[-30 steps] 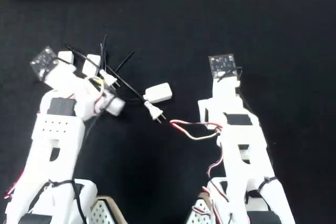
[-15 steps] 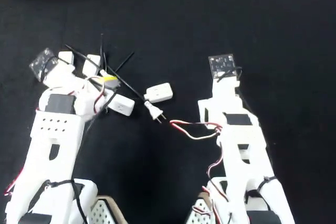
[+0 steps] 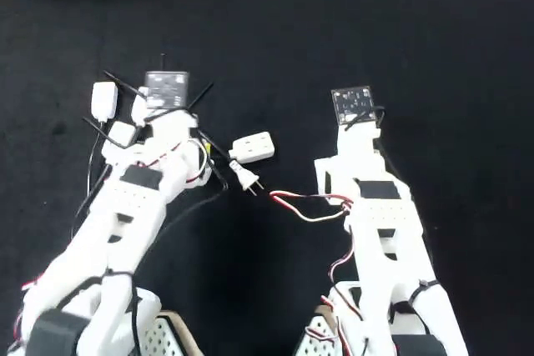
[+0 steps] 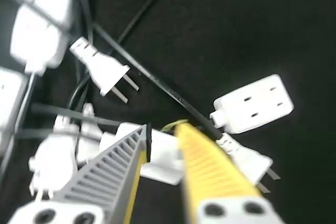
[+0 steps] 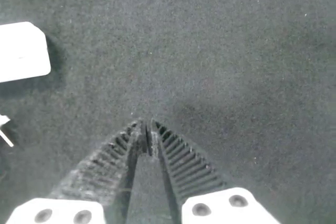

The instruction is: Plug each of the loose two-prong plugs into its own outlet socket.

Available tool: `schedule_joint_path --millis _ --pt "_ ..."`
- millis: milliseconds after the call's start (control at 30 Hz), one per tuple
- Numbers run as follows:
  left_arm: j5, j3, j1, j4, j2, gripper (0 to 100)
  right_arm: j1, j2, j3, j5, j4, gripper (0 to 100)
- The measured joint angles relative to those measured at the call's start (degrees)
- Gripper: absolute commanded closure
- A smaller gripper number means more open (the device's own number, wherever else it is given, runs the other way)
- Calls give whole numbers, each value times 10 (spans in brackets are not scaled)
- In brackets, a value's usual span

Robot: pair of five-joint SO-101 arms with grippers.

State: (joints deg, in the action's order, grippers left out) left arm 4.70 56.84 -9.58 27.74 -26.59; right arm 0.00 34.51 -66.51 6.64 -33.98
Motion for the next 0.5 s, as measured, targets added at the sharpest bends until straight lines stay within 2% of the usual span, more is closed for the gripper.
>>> schedule_joint_path --millis 100,233,500 --pt "-75 -2 -3 -23 62 971 0 0 0 0 0 985" --pt "-116 -15 -11 -4 83 971 0 0 0 0 0 985" --pt "-186 12 -15 202 -74 971 0 0 0 0 0 985"
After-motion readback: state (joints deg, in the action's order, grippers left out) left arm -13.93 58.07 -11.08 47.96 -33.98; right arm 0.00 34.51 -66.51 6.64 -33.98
